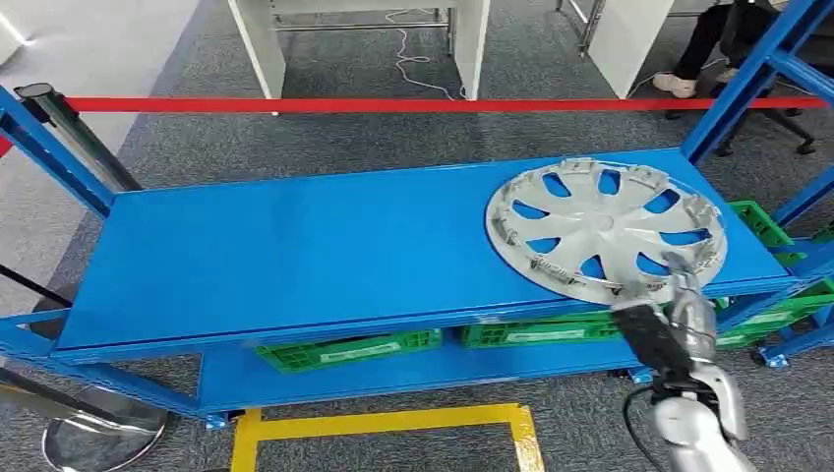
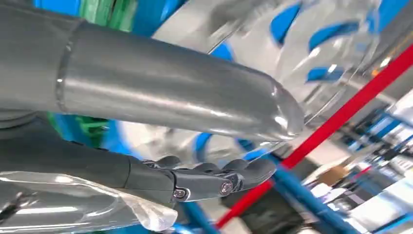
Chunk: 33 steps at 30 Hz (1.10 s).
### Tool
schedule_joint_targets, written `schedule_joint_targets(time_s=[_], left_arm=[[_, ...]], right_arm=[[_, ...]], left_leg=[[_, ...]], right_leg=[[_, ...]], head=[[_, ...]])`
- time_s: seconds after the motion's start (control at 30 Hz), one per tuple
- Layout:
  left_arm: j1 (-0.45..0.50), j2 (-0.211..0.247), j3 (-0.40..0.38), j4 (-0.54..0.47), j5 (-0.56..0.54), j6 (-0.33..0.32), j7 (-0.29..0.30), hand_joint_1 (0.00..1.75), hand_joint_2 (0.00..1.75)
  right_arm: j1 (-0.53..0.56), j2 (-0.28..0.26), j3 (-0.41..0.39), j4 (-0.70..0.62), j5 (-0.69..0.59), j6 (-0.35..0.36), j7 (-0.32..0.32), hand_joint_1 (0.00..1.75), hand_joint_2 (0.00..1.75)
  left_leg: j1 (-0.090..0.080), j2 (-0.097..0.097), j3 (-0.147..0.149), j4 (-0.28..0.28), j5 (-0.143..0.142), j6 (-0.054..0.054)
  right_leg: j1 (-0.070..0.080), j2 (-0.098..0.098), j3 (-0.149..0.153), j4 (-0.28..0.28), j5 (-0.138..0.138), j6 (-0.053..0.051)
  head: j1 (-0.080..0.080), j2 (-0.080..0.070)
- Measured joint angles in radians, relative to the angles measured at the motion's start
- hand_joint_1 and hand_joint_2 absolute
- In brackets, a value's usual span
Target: Take the parts from the cabinet and place them on the table.
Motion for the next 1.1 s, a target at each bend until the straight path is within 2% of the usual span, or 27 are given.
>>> schedule_joint_targets(time_s=[0.13,0.2,0.33,0.57,0.7,0.73,1.1], left_arm=[[-0.001,0.002,-0.008,0.0,-0.006,-0.003,0.001,0.0,1.75],[-0.001,0.002,-0.009,0.0,-0.009,-0.003,0.004,0.0,1.75],[-0.001,0.002,-0.01,0.0,-0.012,-0.003,0.01,0.0,1.75],[0.0,0.006,-0.012,0.0,-0.008,-0.005,0.035,0.0,1.75],[0.0,0.011,-0.012,0.0,0.004,-0.01,0.04,0.0,1.75],[0.0,0.013,-0.012,0.0,0.005,-0.012,0.04,0.0,1.75],[-0.001,0.014,-0.012,0.001,-0.001,-0.015,0.023,0.0,1.75]], right_arm=[[-0.082,-0.015,0.098,0.056,0.116,-0.027,0.069,0.0,0.0],[-0.114,-0.024,0.132,0.076,0.128,-0.03,0.083,0.0,0.0],[-0.145,-0.039,0.171,0.105,0.143,-0.038,0.096,0.0,0.0],[-0.187,-0.08,0.219,0.151,0.274,-0.05,0.183,0.0,0.0],[-0.215,-0.088,0.244,0.182,0.306,-0.045,0.201,0.0,0.0],[-0.223,-0.088,0.251,0.19,0.308,-0.042,0.201,0.0,1.75],[-0.248,-0.071,0.331,0.328,0.294,-0.004,0.246,0.0,1.75]], left_leg=[[0.0,0.0,0.0,0.0,0.002,0.0],[0.0,0.0,0.0,0.0,0.002,0.0],[0.0,-0.001,0.0,0.0,0.002,0.0],[0.0,-0.001,-0.001,0.0,0.001,0.0],[0.0,-0.001,-0.001,0.0,0.002,0.0],[0.0,-0.001,-0.001,0.0,0.002,0.0],[0.0,-0.001,-0.001,0.0,0.002,0.0]], right_leg=[[0.0,-0.001,0.0,0.0,0.001,0.0],[0.0,-0.001,0.0,0.0,0.001,0.0],[0.0,-0.001,0.0,0.0,0.001,0.0],[0.0,-0.001,0.0,0.0,0.001,0.0],[0.0,-0.001,0.0,0.0,0.001,0.0],[0.0,-0.001,0.0,0.0,0.001,0.0],[0.0,-0.002,0.0,0.0,0.001,0.0]], head=[[0.0,0.0],[0.0,0.0],[0.0,0.0],[0.0,0.0],[0.0,0.0],[0.0,0.0],[0.0,0.0]])
